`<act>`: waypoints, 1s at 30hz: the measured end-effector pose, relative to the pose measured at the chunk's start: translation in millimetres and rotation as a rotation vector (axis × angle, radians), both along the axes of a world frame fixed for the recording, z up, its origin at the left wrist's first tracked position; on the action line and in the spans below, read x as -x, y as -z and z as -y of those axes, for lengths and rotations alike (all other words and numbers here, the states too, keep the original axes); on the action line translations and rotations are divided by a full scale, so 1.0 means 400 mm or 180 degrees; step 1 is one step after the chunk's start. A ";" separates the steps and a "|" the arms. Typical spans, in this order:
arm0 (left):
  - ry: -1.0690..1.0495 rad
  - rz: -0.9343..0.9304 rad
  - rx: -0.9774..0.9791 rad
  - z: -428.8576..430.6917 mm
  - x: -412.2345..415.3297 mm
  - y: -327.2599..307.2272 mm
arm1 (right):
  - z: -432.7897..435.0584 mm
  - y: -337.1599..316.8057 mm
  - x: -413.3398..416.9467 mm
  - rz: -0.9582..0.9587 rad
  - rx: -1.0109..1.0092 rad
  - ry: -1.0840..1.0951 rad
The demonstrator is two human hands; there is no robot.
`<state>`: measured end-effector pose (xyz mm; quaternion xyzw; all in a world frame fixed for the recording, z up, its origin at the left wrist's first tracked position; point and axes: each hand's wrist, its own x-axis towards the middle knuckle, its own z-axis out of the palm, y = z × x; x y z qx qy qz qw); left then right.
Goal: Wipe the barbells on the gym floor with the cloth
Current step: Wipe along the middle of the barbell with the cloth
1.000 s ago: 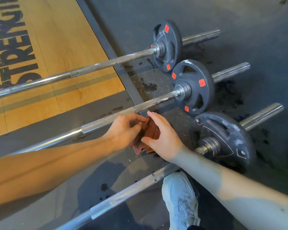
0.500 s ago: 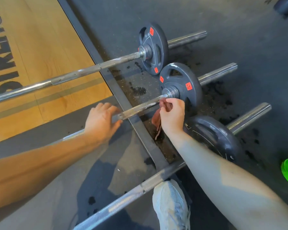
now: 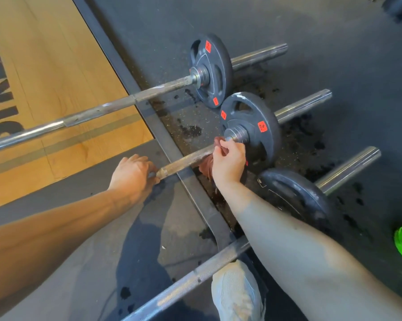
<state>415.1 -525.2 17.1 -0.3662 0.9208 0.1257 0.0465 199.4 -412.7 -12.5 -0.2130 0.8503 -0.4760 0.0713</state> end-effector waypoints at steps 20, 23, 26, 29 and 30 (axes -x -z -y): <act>-0.0102 -0.0161 0.0004 0.002 0.008 0.006 | -0.001 -0.003 -0.053 -0.0068 0.0076 -0.0231; -0.0089 -0.0144 0.0000 0.003 0.008 0.004 | -0.028 0.009 -0.141 -0.0008 0.0094 -0.1081; -0.0118 -0.0218 -0.0027 0.007 0.006 0.012 | -0.026 -0.005 -0.069 -0.0100 -0.0104 -0.1145; -0.0099 -0.0265 -0.0005 0.007 -0.001 0.022 | -0.015 -0.015 0.018 -0.0112 -0.0012 -0.0455; -0.0072 -0.0272 -0.0004 0.006 -0.001 0.024 | -0.011 -0.015 0.011 -0.0101 0.0014 -0.0322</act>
